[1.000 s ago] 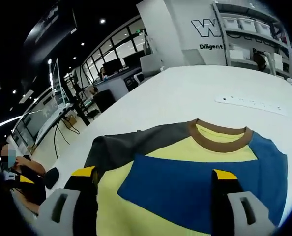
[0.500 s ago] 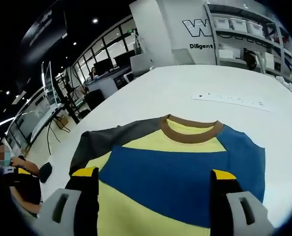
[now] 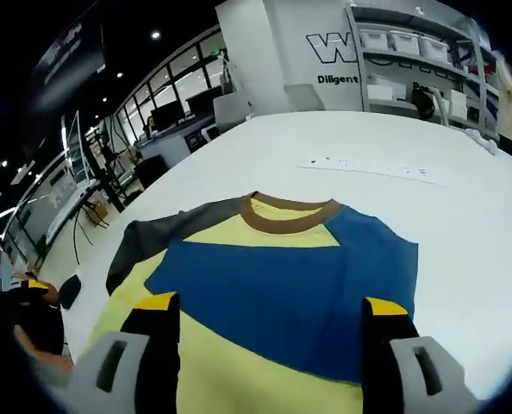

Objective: Fold the garment on the visible template until the final outline fits inside the template.

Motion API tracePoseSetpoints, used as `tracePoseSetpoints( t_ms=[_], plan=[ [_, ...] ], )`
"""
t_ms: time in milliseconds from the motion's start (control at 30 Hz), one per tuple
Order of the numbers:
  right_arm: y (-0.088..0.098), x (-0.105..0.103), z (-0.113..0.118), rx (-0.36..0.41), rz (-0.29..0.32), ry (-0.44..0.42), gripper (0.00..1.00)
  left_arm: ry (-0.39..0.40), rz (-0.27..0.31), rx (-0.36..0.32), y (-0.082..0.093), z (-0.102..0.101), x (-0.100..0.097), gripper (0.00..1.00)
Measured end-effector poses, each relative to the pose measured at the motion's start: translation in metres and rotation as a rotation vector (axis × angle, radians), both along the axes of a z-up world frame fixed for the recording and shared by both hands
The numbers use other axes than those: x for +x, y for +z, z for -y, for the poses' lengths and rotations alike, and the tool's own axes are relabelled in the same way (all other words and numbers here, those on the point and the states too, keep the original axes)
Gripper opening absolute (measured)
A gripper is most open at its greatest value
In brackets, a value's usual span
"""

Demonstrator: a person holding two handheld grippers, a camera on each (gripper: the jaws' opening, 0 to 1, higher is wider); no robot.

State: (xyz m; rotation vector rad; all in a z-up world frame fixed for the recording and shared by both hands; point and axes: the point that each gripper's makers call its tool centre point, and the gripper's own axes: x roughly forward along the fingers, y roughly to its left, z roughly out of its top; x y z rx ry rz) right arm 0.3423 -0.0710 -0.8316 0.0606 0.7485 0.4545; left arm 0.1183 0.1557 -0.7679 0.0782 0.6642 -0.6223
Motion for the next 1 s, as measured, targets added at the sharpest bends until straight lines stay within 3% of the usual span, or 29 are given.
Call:
tracePoseSetpoints(
  t_ms=[200,367,667,1000],
  plan=[
    [-0.008,-0.008,0.024,-0.022,-0.028,-0.075,0.72,-0.012,-0.005,0.022,-0.003,0.001,-0.001,0.99],
    [-0.011,-0.020,0.033,-0.036,-0.042,-0.084,0.64,-0.018,-0.002,0.020,-0.002,0.004,-0.001,0.99],
    [-0.013,-0.031,0.058,-0.064,-0.030,-0.132,0.42,-0.008,0.009,0.022,0.000,0.002,0.000,0.99],
    [-0.020,-0.032,0.076,-0.078,-0.039,-0.170,0.41,-0.009,0.003,0.017,-0.002,0.003,-0.002,0.99]
  ],
)
